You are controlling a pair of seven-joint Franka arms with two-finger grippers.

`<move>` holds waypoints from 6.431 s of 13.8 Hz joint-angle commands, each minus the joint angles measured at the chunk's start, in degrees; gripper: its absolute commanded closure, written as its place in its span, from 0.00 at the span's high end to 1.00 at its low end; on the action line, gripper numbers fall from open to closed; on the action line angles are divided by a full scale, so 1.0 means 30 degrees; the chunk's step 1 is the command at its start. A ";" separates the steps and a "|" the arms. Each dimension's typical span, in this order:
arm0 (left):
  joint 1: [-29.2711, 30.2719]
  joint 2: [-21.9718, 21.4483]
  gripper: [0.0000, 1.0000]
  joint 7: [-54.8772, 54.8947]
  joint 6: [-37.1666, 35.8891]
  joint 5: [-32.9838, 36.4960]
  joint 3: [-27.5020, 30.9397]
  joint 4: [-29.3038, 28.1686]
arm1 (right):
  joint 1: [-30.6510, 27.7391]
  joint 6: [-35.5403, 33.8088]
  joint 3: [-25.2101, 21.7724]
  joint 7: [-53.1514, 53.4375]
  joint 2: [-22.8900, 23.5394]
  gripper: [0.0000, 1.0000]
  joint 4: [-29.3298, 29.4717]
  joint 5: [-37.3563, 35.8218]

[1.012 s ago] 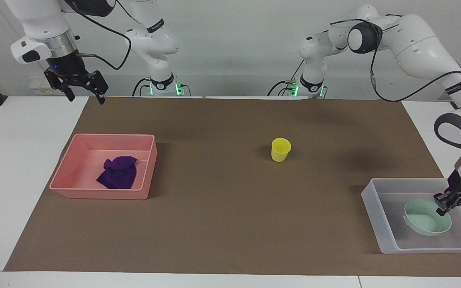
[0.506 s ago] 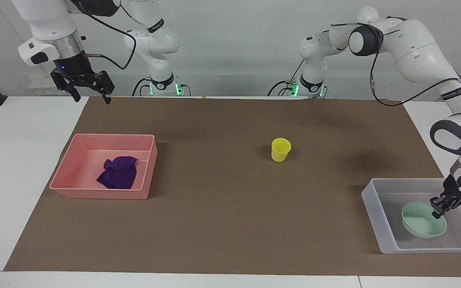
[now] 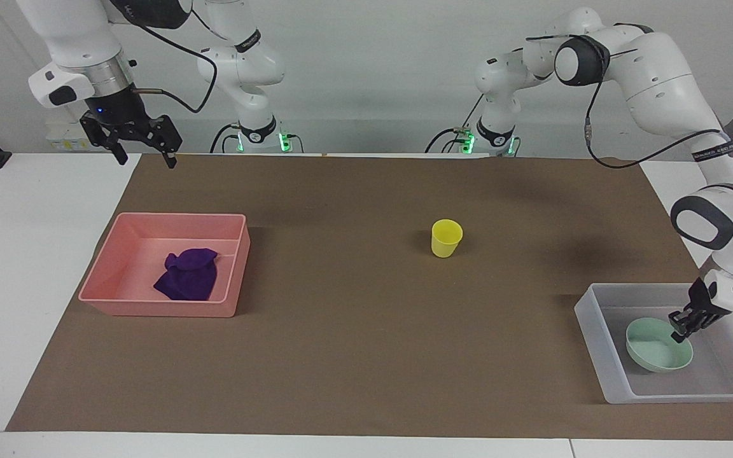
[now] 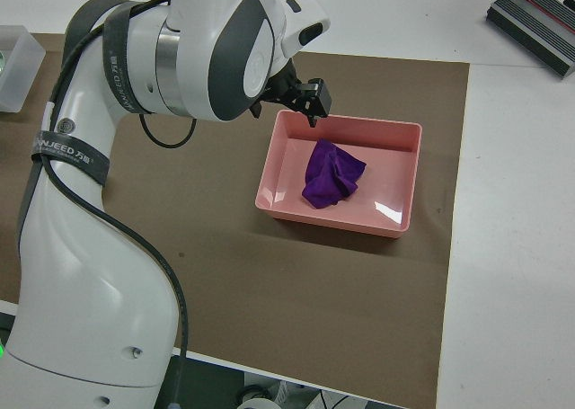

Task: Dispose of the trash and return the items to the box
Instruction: 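Lower the green bowl into the clear box and open the left gripper, then move the left gripper out to the yellow cup, then grasp the yellow cup with the left gripper and lift it, then place the yellow cup into the green bowl in the clear box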

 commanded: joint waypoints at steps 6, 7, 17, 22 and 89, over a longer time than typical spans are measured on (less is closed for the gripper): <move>0.0238 -0.1789 0.62 0.0189 -0.0179 -0.0221 -0.0051 -0.1604 | 0.0195 -0.0940 0.0251 0.0333 0.0298 1.00 0.0662 -0.0152; 0.0122 -0.2345 0.73 0.0160 -0.0530 -0.0192 -0.0022 -0.1604 | 0.0195 -0.1118 0.0310 0.0275 0.0298 1.00 0.0837 -0.0239; -0.3594 -0.8235 1.00 0.0013 -0.5917 0.0336 0.0008 -0.4384 | 0.0312 -0.1090 0.0399 0.0274 0.0210 1.00 0.0692 -0.0269; -0.6844 -0.9967 1.00 -0.1419 -0.5750 0.0336 0.0008 -0.7489 | 0.0283 -0.0914 0.0399 0.0304 0.0093 1.00 0.0428 -0.0240; 0.0912 0.0110 0.00 0.0717 -0.6747 0.1420 -0.1457 0.3464 | 0.0342 -0.1176 0.0340 0.0275 -0.0639 1.00 -0.0860 -0.0211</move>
